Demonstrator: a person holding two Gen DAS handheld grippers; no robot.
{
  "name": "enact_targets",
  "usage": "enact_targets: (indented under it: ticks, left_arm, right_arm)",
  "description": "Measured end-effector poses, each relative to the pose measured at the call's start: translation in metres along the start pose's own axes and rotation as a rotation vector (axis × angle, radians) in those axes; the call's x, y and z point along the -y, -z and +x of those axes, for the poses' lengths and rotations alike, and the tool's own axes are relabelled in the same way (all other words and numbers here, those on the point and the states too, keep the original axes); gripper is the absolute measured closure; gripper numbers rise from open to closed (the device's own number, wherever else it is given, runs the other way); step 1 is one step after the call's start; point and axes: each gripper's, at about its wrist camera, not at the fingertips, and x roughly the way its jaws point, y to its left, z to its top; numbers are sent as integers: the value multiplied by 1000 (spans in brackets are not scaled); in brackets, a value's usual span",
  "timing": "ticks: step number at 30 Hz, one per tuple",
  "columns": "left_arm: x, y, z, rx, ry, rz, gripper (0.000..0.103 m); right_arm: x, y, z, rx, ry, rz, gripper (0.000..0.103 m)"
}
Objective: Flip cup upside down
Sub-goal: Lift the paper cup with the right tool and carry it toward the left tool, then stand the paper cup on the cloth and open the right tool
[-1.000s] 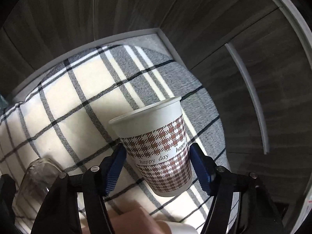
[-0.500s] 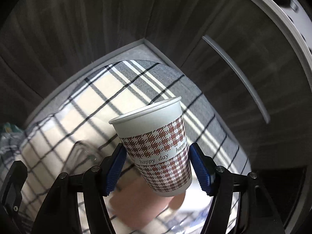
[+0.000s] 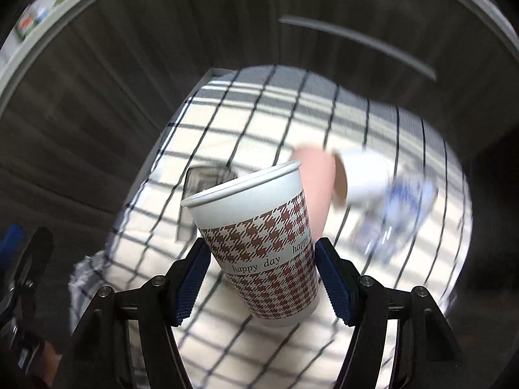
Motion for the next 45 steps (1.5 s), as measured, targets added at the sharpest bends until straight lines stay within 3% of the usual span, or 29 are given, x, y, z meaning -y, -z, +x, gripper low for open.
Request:
enact_targets:
  ticks: [4,10,18,22,27,36,40,45]
  left_arm:
    - [-8,16,-1,3,43,50,0]
    - [-14,33,4,-12,94,105,0]
    - [-17,38,16,-36,94,109,0]
    - [-20,40,25,-29,30,91,0]
    - [-24,42,35,-53,31,76,0]
    - [-16,45,26,-31,37,99,0]
    - [-6,54,16,1,66,105,0]
    - [13,73,5,56,102,105,0]
  right_arm:
    - [0,33,3,-10,-57,123,37]
    - [9,79,32,-114,-162,347,37]
    - [25,106,66,-173,-276,589,37]
    - [25,104,77,-160,-279,606,36]
    - [26,102,85,-156,-263,605,35]
    - [29,104,71,-129,-276,583,28]
    - [36,114,41,-41,-271,560,28]
    - [50,135,-7,133,-186,511,28]
